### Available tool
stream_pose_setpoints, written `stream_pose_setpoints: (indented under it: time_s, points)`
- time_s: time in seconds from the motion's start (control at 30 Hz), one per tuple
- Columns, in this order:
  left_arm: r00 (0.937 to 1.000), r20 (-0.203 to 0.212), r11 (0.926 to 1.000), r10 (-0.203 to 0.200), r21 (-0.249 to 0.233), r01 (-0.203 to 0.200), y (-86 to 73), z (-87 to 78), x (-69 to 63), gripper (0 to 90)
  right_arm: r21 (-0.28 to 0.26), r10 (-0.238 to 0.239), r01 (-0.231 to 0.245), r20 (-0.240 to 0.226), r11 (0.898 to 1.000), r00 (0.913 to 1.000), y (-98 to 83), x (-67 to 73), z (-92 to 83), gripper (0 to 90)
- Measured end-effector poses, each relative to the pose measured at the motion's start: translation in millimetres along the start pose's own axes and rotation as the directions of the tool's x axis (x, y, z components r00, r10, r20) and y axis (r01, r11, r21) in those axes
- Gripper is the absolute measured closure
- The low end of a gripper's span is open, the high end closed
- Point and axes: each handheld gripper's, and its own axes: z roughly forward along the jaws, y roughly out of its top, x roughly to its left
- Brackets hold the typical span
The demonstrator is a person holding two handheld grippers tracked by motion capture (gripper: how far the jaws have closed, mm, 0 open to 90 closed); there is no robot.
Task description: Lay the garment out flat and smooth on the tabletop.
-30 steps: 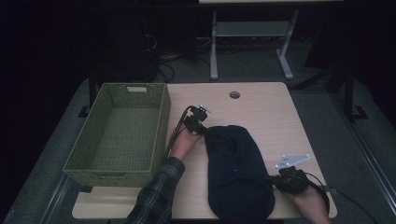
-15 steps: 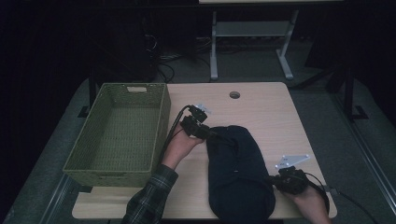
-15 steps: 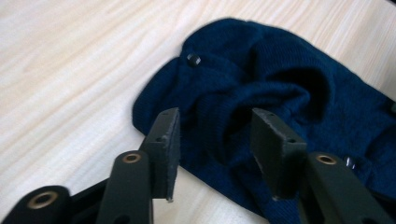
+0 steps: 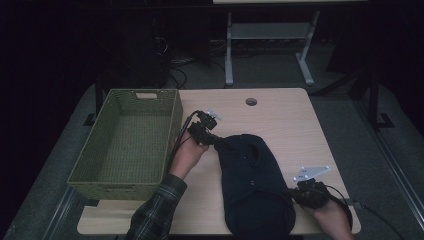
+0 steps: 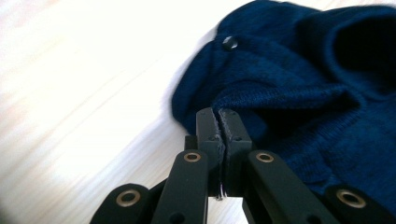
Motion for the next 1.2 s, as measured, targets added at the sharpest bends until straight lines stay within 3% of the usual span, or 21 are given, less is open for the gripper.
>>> stream_pose_setpoints:
  time_s: [0.13,0.3,0.37,0.5,0.63,0.77,0.9,1.03,1.2]
  points:
    - [0.9998,0.011,0.9998,0.018,-0.011,-0.018,-1.0,1.9,-7.4,87.4,0.002,-0.011,0.011,0.0,1.0,0.9999,2.9,5.9,2.0,90.0]
    - [0.9948,0.101,0.9998,0.009,-0.016,-0.007,-2.9,16.9,-15.0,78.0,-0.003,-0.025,0.025,-0.018,1.0,0.9995,5.2,11.7,4.3,90.0]
    - [0.995,0.097,0.9997,0.026,-0.004,-0.025,-2.4,22.0,-18.3,78.1,-0.004,-0.026,0.026,-0.023,1.0,0.9994,5.5,12.0,4.7,90.0]
    - [0.9934,0.111,0.9996,0.026,-0.01,-0.025,-1.1,28.8,-21.9,75.5,-0.007,-0.035,0.035,-0.031,0.999,0.9989,6.0,13.7,5.0,90.0]
    - [0.9912,0.131,0.9974,0.021,-0.071,-0.012,-4.3,14.1,-27.3,63.6,-0.034,-0.031,0.03,-0.045,0.999,0.9985,6.5,13.4,1.4,89.7]
    - [0.9874,0.154,0.9934,0.036,-0.113,-0.018,-15.2,-2.3,-34.8,62.0,-0.08,-0.018,0.014,-0.053,0.997,0.9984,8.8,11.6,-5.0,86.7]
    - [0.9881,0.15,0.9923,0.034,-0.123,-0.016,-26.0,-8.8,-39.3,65.3,-0.091,-0.03,0.024,-0.058,0.996,0.9979,15.2,9.2,-6.4,86.0]
    - [0.991,0.134,0.9915,0.009,-0.13,0.009,-28.6,-9.2,-32.5,71.2,-0.122,-0.037,0.029,-0.064,0.992,0.9973,27.7,5.2,-9.6,85.0]
    - [0.9945,0.104,0.9922,-0.011,-0.123,0.024,-27.3,-3.9,-24.6,67.2,-0.135,-0.041,0.034,-0.044,0.99,0.9982,47.5,-6.7,-9.4,75.0]
